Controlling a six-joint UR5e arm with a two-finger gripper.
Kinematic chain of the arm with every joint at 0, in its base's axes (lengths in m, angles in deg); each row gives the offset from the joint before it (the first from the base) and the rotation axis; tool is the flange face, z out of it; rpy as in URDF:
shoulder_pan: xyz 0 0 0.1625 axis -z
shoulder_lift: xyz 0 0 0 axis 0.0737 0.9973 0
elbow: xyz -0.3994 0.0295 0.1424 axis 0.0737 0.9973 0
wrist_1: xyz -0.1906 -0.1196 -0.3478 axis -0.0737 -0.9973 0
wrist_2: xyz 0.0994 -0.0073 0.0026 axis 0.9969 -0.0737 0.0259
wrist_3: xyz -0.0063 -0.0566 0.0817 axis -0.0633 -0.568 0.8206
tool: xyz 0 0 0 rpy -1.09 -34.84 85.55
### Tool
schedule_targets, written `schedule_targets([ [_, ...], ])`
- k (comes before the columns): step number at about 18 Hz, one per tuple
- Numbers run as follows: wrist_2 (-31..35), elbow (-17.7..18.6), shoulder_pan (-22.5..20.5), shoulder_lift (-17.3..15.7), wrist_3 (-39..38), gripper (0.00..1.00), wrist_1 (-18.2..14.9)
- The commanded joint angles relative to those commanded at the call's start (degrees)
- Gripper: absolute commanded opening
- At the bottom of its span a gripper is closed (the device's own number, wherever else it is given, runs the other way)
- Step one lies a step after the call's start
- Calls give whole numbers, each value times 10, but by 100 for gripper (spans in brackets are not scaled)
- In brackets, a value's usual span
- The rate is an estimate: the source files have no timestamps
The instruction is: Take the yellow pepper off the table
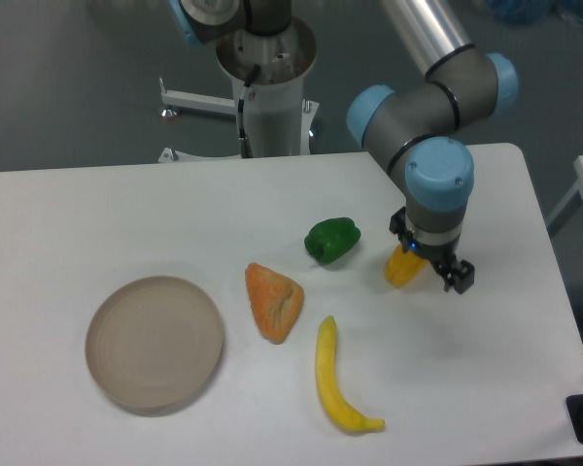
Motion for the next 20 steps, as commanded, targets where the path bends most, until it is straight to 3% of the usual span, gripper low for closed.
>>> schedule_targets([
  [8,0,26,-3,-4,-11,100,4],
  [13,-2,55,-2,-4,-11,100,52],
  [20,-8,66,-3,-3,-12,100,52],
])
